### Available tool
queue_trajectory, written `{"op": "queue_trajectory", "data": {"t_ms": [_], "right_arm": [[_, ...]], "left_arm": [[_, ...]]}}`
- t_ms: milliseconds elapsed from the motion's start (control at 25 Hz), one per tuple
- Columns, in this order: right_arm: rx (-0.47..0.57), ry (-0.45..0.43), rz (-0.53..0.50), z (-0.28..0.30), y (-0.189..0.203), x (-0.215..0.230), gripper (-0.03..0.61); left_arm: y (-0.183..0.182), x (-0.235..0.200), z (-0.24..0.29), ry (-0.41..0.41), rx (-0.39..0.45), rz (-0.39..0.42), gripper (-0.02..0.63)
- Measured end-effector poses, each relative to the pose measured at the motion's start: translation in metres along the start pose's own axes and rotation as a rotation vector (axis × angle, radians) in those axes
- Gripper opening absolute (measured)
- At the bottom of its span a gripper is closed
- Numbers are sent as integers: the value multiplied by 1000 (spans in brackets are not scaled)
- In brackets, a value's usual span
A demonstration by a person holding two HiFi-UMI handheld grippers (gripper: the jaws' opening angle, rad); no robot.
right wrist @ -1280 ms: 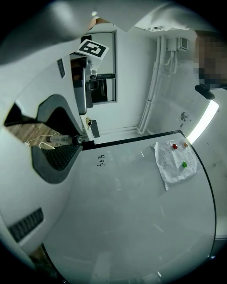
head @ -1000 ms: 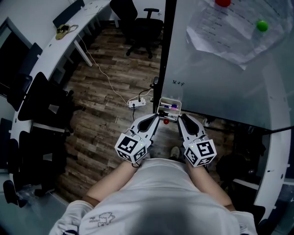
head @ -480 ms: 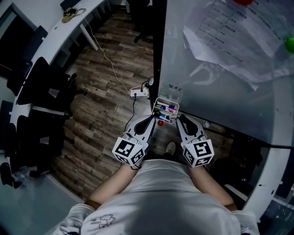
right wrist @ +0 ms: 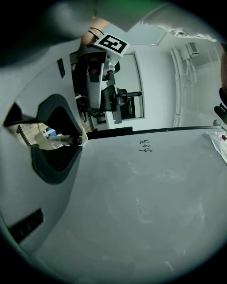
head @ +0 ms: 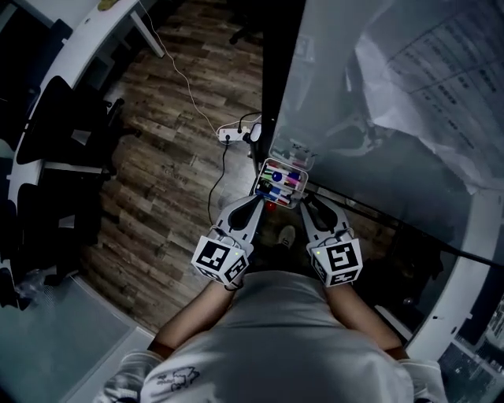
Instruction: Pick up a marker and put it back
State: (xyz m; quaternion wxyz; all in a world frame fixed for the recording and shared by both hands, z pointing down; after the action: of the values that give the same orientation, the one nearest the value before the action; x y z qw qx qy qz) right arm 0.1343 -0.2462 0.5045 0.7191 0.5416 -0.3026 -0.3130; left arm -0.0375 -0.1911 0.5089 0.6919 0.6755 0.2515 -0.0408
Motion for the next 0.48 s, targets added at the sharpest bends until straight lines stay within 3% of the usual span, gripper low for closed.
{"op": "queue_trajectory", "data": {"t_ms": [280,480], "right_arm": [[-28,-76,-11,21,7,-9,80],[-24,-95,4,32,5,-18,92]], "left_arm": [[4,-19,-2,-60,6,-27,5],[3,-27,-5,-61,9,-33,5]]}}
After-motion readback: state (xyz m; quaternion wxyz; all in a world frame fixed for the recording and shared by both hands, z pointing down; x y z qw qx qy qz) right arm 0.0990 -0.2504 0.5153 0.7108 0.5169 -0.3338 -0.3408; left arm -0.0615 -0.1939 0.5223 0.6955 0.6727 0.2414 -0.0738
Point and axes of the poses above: the fingertips, and each gripper's own axes: z forward along the fingers, x to its right, y out of its underside, the point moved 7 cm from there along -z, backward along the fingers, and after that the axes turned 12 degrees about x, right-handed, at the moved point
